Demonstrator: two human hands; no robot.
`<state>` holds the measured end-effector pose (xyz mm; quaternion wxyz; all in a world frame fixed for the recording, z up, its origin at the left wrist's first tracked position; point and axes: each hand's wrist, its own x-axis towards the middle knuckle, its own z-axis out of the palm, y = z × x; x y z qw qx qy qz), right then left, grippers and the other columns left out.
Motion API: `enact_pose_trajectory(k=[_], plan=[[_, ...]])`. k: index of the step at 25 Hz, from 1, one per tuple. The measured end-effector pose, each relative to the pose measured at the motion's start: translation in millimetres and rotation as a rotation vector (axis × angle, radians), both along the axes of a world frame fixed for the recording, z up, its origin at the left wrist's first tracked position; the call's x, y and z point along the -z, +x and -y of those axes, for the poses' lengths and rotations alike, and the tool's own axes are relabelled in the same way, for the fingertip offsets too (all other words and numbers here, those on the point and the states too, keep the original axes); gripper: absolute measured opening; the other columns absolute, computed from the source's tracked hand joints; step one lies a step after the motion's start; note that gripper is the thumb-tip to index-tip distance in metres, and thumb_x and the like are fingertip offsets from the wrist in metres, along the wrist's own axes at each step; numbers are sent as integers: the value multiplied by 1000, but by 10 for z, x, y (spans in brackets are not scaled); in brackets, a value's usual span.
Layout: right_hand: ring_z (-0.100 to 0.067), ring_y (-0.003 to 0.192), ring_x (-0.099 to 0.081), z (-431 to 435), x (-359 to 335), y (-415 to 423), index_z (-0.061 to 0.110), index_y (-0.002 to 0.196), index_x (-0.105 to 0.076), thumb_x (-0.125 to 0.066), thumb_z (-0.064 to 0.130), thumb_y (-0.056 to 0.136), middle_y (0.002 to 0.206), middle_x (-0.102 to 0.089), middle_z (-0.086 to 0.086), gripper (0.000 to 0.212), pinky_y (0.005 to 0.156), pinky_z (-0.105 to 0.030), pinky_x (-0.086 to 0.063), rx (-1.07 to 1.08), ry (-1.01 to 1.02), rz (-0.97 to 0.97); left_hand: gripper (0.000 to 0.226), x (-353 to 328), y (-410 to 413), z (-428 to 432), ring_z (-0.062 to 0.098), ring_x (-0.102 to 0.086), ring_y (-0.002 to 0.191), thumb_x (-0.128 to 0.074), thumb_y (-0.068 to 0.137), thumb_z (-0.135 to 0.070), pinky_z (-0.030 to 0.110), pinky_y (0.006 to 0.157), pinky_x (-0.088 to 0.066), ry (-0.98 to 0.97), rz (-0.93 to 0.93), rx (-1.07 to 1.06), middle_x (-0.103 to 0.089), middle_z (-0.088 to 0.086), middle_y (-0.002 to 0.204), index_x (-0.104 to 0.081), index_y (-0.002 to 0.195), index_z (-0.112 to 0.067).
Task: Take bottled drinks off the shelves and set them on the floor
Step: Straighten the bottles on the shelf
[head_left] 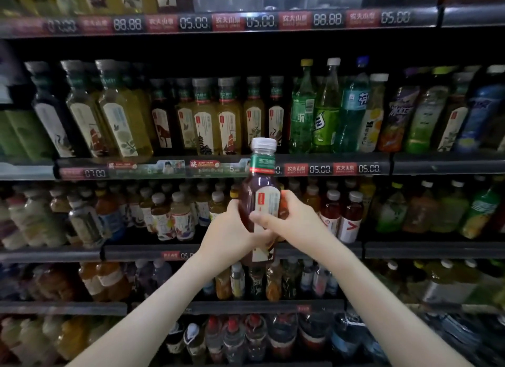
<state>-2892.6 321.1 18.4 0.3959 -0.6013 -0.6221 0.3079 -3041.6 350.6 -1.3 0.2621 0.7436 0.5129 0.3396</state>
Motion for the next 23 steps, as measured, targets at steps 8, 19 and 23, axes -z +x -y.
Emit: enact_pose_trajectory(k=[8, 19, 23], plan=[[-3, 94, -59, -659, -208, -43, 24, 121, -49, -78, 40, 75, 100, -61, 16, 57, 70, -12, -44, 353, 225, -174, 58, -381, -254, -860, -1, -52, 114, -71, 80, -43, 19, 93, -46, 64, 96, 250, -52, -20, 126, -41, 129, -42], [-17, 118, -53, -2191, -428, 113, 15, 136, -45, -81, 37, 72, 129, -54, -1, 77, 94, -26, -41, 646, 495, -90, 113, -562, -361, -2536, 48, -8, 140, -61, 75, -65, 54, 105, -33, 302, -36, -191, 18, 16, 154, 31, 138, -45], [-25, 121, -52, -2521, -335, 67, 9, 138, -42, -76, 45, 76, 135, -52, -7, 80, 95, -35, -46, 752, 383, 19, 117, -381, -258, -2704, 48, -10, 140, -61, 76, -65, 53, 101, -39, 304, -82, -216, 13, 19, 154, 35, 138, -36]])
